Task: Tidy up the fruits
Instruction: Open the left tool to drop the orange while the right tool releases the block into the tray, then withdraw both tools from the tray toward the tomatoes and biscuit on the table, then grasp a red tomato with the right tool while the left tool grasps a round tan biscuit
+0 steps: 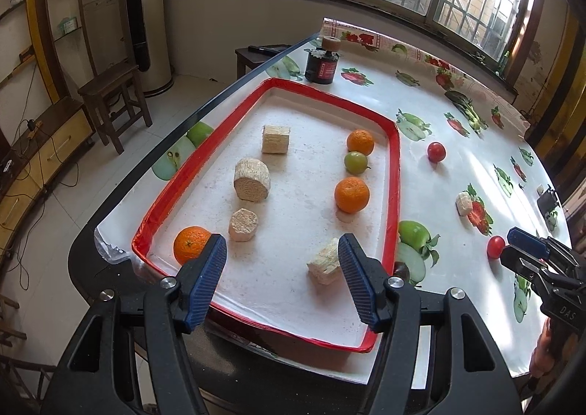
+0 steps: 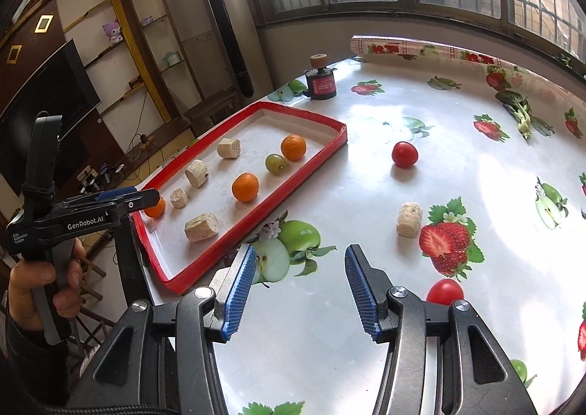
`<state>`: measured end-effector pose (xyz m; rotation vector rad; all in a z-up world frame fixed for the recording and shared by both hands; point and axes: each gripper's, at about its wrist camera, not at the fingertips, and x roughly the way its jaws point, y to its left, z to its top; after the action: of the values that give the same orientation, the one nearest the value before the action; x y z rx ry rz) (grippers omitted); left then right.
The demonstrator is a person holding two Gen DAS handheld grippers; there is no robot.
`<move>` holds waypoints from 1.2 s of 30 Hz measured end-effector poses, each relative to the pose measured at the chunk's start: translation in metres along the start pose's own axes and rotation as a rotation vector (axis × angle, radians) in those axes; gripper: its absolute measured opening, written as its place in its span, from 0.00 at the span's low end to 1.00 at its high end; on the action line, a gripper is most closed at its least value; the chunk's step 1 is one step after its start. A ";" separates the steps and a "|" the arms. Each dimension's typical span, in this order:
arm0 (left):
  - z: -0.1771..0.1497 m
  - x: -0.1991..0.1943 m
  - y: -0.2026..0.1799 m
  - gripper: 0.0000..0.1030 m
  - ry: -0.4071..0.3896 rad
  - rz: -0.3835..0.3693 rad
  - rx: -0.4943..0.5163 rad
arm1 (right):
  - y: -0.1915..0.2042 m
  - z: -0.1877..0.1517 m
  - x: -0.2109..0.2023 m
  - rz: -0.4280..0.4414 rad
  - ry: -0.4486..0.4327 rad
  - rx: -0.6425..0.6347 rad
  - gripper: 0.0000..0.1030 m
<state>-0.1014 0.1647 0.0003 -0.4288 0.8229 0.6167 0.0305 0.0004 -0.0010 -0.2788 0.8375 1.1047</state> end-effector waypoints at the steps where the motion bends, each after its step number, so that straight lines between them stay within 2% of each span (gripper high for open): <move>1: 0.000 -0.001 -0.004 0.61 0.000 -0.006 0.005 | -0.004 -0.002 -0.003 -0.007 -0.002 0.006 0.51; 20: -0.008 -0.001 -0.100 0.61 0.032 -0.142 0.157 | -0.079 -0.045 -0.043 -0.135 -0.006 0.138 0.51; 28: -0.003 0.005 -0.128 0.61 0.044 -0.177 0.185 | -0.093 -0.051 -0.035 -0.142 0.011 0.160 0.51; 36: 0.010 0.035 -0.162 0.61 0.086 -0.226 0.206 | -0.100 -0.044 -0.004 -0.143 0.058 0.147 0.51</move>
<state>0.0280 0.0611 -0.0020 -0.3558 0.8958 0.3023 0.0966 -0.0726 -0.0471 -0.2451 0.9315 0.9011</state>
